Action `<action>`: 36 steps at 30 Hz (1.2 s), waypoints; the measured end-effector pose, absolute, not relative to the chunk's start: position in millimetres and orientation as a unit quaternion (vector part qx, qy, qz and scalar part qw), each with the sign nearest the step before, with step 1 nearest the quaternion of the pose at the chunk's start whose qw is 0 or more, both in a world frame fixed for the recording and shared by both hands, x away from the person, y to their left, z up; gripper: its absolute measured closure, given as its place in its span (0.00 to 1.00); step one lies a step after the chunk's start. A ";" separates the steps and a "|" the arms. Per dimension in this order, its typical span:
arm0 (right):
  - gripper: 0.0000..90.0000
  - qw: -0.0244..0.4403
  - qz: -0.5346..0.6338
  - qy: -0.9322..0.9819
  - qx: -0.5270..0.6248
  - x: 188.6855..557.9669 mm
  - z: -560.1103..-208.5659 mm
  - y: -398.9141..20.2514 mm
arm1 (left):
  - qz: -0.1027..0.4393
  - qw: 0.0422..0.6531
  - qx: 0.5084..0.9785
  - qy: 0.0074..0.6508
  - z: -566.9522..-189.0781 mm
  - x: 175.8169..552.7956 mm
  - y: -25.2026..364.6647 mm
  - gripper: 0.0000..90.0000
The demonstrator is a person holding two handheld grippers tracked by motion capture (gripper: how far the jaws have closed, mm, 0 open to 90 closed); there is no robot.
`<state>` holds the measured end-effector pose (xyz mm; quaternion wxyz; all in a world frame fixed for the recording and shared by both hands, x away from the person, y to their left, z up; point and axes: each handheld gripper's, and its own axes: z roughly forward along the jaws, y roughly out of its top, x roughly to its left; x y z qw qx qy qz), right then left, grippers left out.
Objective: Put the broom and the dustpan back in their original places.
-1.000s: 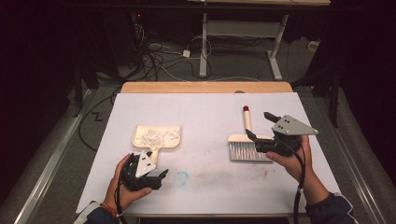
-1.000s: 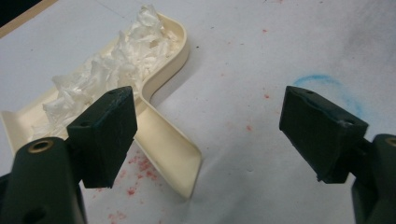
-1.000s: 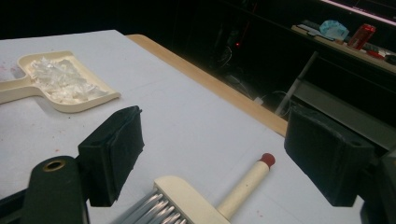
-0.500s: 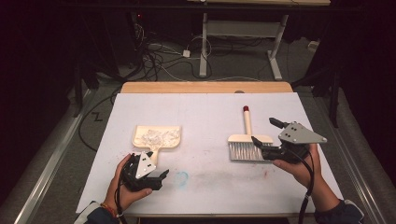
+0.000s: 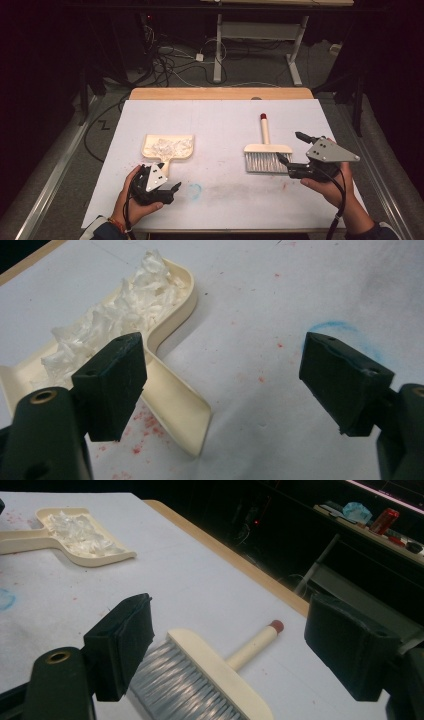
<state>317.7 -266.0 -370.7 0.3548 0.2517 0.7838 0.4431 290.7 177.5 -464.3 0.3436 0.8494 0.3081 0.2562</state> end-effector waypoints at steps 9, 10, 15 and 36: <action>0.22 0.357 0.433 0.787 0.256 311.3 -377.5 -278.2 | 0.258 0.341 0.850 0.307 -464.2 290.7 177.3 0.20; 0.22 0.358 0.431 0.788 0.256 310.6 -378.5 -279.5 | 0.257 0.343 0.850 0.307 -464.1 290.7 177.5 0.20; 0.22 0.360 0.428 0.788 0.260 307.5 -384.7 -285.2 | 0.258 0.343 0.850 0.304 -464.1 290.7 177.6 0.20; 0.21 0.363 0.421 0.786 0.272 288.6 -438.9 -293.2 | 0.262 0.351 0.849 0.295 -466.5 285.2 178.5 0.20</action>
